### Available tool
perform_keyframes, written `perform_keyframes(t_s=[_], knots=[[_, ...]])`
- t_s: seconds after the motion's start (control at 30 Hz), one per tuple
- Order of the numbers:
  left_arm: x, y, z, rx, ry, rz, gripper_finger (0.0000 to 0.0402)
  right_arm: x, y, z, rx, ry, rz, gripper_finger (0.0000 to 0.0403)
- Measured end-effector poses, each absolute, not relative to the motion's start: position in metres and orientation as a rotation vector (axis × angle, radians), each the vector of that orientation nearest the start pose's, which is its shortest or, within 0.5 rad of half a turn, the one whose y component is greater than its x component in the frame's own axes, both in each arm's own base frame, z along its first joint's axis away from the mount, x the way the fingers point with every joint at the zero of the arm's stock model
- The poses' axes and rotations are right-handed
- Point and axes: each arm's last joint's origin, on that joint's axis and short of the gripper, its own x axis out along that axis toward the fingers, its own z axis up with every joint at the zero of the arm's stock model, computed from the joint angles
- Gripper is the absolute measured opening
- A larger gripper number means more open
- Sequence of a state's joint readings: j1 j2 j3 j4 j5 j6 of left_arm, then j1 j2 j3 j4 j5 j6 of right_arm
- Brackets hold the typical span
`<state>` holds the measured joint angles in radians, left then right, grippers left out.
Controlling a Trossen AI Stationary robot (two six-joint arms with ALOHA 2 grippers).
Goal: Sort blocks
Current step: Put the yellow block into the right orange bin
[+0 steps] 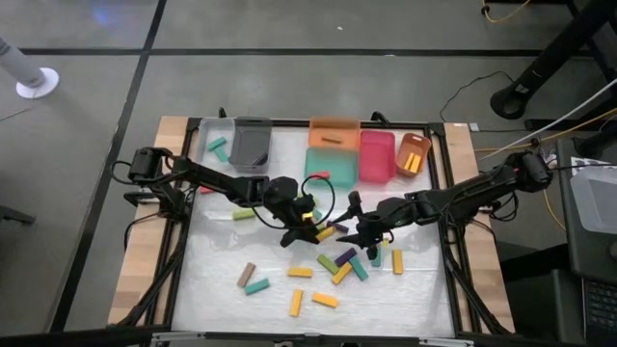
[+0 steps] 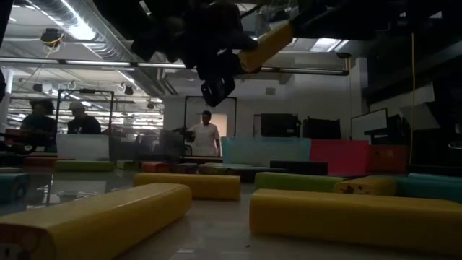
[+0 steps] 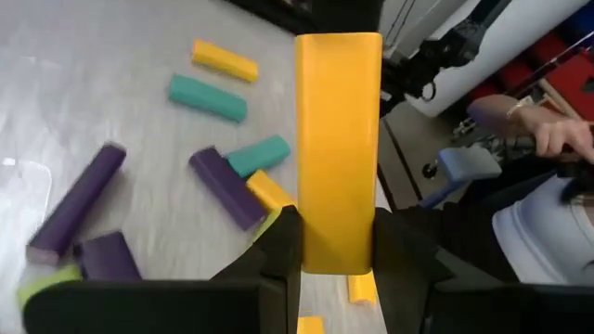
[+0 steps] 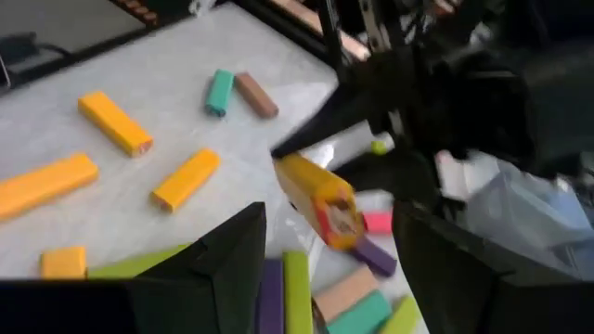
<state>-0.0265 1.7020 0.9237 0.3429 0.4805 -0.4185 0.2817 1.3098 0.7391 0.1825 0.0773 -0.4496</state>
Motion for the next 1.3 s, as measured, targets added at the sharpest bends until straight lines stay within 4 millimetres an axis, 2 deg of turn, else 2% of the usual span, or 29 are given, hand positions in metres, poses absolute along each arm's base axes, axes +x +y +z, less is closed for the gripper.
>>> perform_keyframes(t_s=[0.23, 0.33, 0.77, 0.9, 1.07, 1.3], knots=[[0.357, -0.023, 0.200, -0.494, 0.488, -0.412, 0.0081, 0.280, 0.079, 0.234, -0.508, 0.294, 0.287, 0.0233], [0.357, -0.023, 0.200, -0.493, 0.485, -0.414, 0.0081, 0.283, 0.080, 0.229, -0.509, 0.301, 0.289, 0.0221], [0.356, -0.024, 0.200, -0.501, 0.497, -0.431, 0.0096, 0.283, 0.081, 0.227, -0.511, 0.296, 0.333, 0.0061], [0.357, -0.024, 0.200, -0.500, 0.494, -0.431, 0.0099, 0.283, 0.081, 0.227, -0.510, 0.297, 0.331, 0.0060], [0.357, -0.022, 0.200, -0.445, 0.473, -0.409, 0.0138, 0.280, 0.079, 0.231, -0.488, 0.312, 0.308, 0.0069], [0.358, -0.010, 0.199, -0.374, 0.453, -0.313, 0.0192, 0.257, 0.070, 0.244, -0.484, 0.415, 0.209, 0.0058]])
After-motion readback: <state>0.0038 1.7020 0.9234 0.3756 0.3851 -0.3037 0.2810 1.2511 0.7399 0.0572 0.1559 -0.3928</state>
